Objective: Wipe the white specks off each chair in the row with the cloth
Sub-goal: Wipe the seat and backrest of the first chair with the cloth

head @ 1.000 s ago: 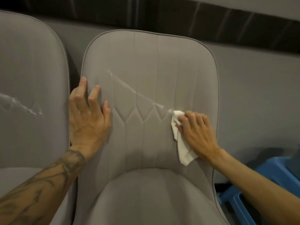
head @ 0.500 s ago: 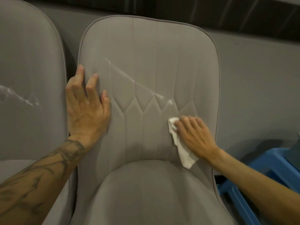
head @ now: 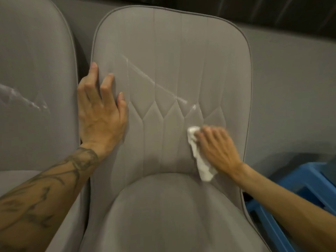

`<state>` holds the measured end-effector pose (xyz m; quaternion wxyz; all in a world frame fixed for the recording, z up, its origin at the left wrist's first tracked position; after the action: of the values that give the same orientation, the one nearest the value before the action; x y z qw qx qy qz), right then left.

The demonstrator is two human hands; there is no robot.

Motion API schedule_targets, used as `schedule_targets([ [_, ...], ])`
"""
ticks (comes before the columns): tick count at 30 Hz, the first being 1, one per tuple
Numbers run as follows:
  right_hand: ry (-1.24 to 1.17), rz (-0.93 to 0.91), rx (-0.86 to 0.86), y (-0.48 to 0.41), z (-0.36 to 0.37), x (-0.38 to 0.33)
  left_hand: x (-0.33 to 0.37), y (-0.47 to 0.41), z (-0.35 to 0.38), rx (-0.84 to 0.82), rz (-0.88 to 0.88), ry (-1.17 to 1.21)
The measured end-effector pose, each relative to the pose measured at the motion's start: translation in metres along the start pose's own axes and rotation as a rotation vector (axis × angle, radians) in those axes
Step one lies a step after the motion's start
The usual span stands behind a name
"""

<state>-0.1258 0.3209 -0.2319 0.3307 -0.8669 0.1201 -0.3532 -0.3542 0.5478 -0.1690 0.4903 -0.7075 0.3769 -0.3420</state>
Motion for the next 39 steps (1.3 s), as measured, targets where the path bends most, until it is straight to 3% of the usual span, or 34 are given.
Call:
schedule_targets([
  [3,-0.073,0.215,0.112,-0.021,-0.006,0.002,0.0,0.0,0.0,0.001,0.0,-0.003],
  [7,-0.054,-0.062,-0.036,0.036,0.016,-0.034,0.0,0.001,0.0,-0.006,-0.003,0.01],
  [9,-0.04,-0.103,-0.045,0.033,0.015,-0.028,0.0,0.0,0.0,-0.003,0.008,0.01],
  [14,-0.109,0.327,0.243,-0.088,-0.019,0.029,-0.001,-0.001,0.001,-0.005,0.005,0.021],
  [17,-0.147,0.498,0.303,-0.119,-0.022,0.035,-0.001,-0.001,0.0,-0.016,0.001,0.029],
  [19,-0.177,0.426,0.26,-0.096,-0.011,0.016,0.0,-0.001,0.0,-0.023,-0.004,0.039],
  [23,-0.151,0.085,0.163,-0.065,-0.004,0.007,-0.001,-0.001,0.0,-0.029,-0.008,0.042],
  [30,-0.157,0.535,0.356,-0.159,-0.028,0.046,-0.001,-0.001,0.0,-0.024,-0.009,0.035],
  [35,-0.221,0.241,0.237,-0.1,-0.009,0.007,-0.001,-0.002,0.0,-0.052,-0.013,0.048],
  [39,-0.19,0.305,0.316,-0.156,-0.028,0.042,-0.002,-0.001,0.0,-0.063,-0.015,0.052],
])
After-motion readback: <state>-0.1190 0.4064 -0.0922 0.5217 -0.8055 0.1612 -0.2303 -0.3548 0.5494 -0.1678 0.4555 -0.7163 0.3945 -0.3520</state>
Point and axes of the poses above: each hand's wrist, its own y-axis away from the middle knuckle, its own z-axis out of the palm, x = y × z, the point moved 1 cm from there along -y, towards the middle knuckle, and after that the axes turned 4 degrees about z, right-handed, at the moved point
